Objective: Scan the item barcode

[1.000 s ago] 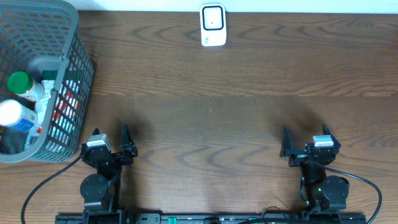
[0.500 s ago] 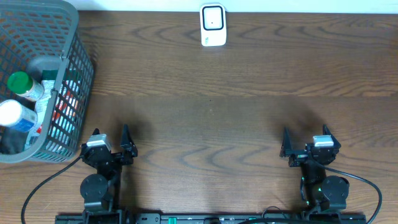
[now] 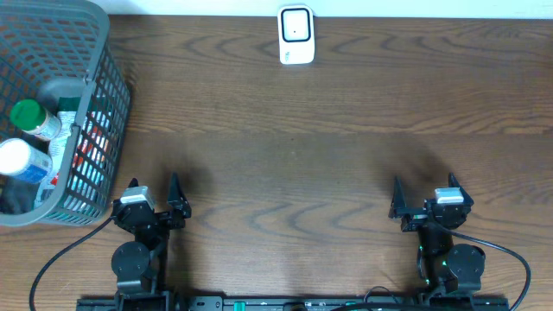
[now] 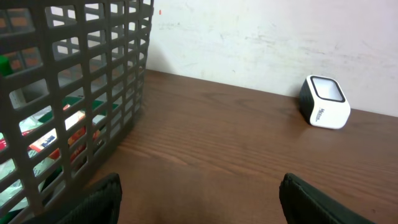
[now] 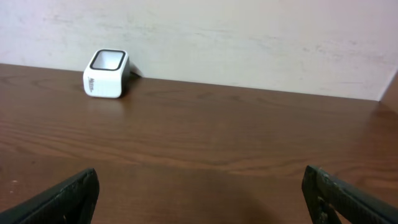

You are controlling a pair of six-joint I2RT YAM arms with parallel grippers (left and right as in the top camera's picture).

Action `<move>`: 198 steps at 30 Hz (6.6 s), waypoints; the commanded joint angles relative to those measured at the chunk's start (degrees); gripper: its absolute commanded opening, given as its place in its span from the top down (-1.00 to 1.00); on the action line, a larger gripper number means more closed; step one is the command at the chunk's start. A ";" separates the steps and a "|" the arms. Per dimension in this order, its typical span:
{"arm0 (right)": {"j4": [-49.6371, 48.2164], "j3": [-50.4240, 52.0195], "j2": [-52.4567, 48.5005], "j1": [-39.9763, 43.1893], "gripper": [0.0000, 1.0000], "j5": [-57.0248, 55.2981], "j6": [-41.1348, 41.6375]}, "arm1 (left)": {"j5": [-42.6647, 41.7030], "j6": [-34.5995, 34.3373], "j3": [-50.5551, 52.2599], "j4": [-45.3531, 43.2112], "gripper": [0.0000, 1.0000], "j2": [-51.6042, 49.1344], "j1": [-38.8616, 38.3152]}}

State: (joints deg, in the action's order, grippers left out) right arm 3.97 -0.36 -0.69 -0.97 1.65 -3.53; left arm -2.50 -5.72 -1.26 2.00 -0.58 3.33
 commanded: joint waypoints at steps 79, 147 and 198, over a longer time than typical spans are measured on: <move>0.17 0.07 0.35 -0.20 -0.98 -0.31 0.70 | -9.66 -5.42 -81.44 60.28 -0.98 -57.81 0.35; 0.17 0.07 0.35 -0.20 -0.99 -0.31 0.70 | 12.68 -8.24 -103.89 36.81 -0.90 -95.95 29.88; 0.17 0.07 0.35 -0.20 -0.99 -0.31 0.70 | -5.64 -7.08 -113.26 65.26 -1.00 -117.13 42.88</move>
State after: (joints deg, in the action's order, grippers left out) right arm 3.99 -0.36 -0.69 -0.97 1.63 -3.51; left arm -7.62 -13.08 -115.85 66.98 -116.44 46.28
